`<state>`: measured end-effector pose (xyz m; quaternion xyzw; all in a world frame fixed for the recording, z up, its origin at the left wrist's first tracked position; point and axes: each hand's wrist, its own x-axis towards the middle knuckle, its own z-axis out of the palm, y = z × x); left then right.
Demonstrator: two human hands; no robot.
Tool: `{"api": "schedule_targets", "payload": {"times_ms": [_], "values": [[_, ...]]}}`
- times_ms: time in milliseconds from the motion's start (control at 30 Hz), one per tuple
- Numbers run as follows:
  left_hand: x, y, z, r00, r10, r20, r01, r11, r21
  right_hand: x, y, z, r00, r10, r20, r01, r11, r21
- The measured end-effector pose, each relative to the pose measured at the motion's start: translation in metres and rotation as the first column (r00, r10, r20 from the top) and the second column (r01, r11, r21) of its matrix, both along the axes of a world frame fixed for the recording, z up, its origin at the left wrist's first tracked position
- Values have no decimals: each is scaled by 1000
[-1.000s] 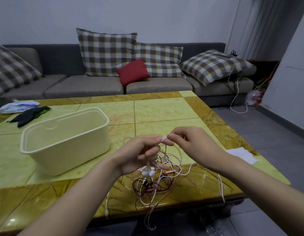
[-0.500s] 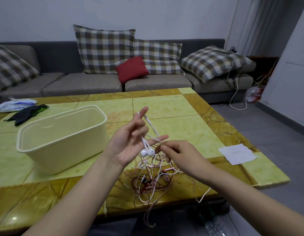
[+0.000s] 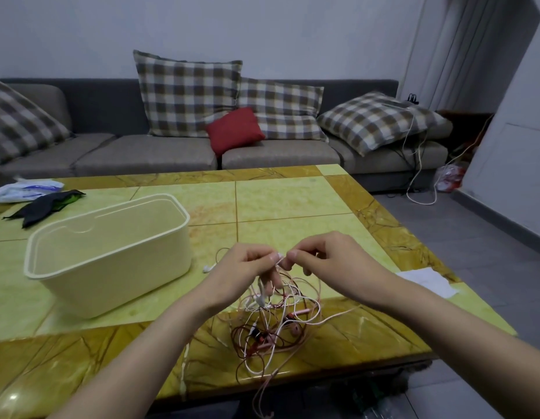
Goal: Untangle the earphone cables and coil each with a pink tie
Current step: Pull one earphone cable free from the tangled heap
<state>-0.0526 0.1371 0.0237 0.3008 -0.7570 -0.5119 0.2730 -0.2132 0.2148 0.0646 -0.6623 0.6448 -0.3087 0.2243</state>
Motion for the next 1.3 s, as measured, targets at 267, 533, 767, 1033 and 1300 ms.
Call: {"api": "schedule_targets", "payload": {"times_ms": [267,533,767,1033,1300], "values": [[9,1,3,882,-56,-468,340,762,551,-12,-9,2,993,-88,78,91,995,-40],[10,-2,18,599,169,-783,535,643,548,4,-7,-22,975,-93,203,78,994,83],[6,-4,25,715,307,-628,16,891,453,13,3,-34,996,-19,84,12,997,81],[18,-6,4,975,203,-87,-210,974,-84,14,8,-23,996,76,-49,-74,996,43],[16,3,-6,990,-126,-57,138,938,319,-5,-3,3,999,6,-50,-10,996,-85]]}}
